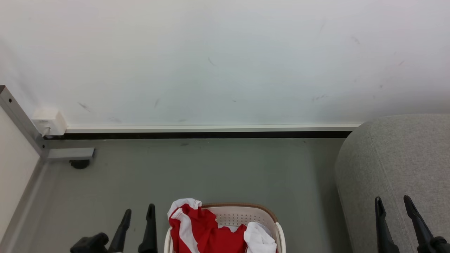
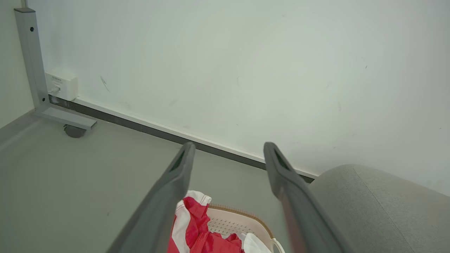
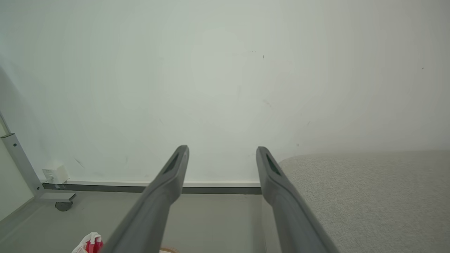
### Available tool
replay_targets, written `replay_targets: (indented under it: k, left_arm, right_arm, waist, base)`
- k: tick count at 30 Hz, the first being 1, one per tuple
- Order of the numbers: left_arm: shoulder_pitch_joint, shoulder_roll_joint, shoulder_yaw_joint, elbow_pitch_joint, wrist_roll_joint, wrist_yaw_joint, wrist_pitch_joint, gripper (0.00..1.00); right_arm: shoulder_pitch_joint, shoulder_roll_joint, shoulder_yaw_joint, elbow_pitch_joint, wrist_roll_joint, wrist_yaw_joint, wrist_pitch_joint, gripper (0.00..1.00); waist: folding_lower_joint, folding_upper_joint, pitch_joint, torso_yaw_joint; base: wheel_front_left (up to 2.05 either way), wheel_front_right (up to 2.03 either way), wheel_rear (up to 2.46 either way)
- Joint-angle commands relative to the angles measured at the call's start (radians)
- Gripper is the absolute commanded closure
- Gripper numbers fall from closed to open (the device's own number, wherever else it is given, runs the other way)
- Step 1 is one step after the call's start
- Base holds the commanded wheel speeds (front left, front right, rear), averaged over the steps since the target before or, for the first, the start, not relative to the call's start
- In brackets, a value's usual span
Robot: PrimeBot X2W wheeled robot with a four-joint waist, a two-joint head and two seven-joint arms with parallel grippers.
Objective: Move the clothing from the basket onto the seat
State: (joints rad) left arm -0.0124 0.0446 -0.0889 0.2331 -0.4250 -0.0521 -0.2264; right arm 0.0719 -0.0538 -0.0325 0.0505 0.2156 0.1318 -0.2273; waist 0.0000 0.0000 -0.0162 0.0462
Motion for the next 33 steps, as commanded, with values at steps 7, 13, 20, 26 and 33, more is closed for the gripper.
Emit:
replay_targets:
  k: [7,13,20,26,33]
  left_arm:
    - [0.016,0.009,-0.003,-0.005,0.068,-0.001,-0.02,0.0]
    - [0.013,0.009,-0.008,-0.005,0.102,-0.002,-0.031,0.0]
    - [0.013,0.009,-0.014,0.0,0.138,0.001,-0.039,0.0]
    - [0.016,0.009,-0.011,0.001,0.137,0.001,-0.039,0.0]
    - [0.016,0.009,-0.008,0.001,0.141,-0.002,-0.039,0.0]
  right_arm:
    - [0.018,0.001,-0.014,-0.005,-0.051,-0.002,-0.02,0.0]
    - [0.022,0.002,-0.027,-0.003,-0.084,-0.002,-0.031,0.0]
    - [0.027,0.003,-0.042,0.005,-0.093,-0.002,-0.039,0.0]
    - [0.026,0.003,-0.041,0.014,-0.061,-0.002,-0.039,0.0]
    - [0.026,0.003,-0.038,0.023,-0.052,-0.002,-0.037,0.0]
  waist:
    - [0.0,0.0,-0.003,-0.001]
    - [0.0,0.0,-0.002,-0.001]
    - [0.0,0.0,-0.001,0.001]
    - [0.0,0.0,0.001,0.0]
    - [0.0,0.0,0.004,-0.002]
  base:
    - [0.0,0.0,0.0]
    - [0.0,0.0,0.0]
    - [0.0,0.0,0.0]
    - [0.0,0.0,0.0]
    - [0.0,0.0,0.0]
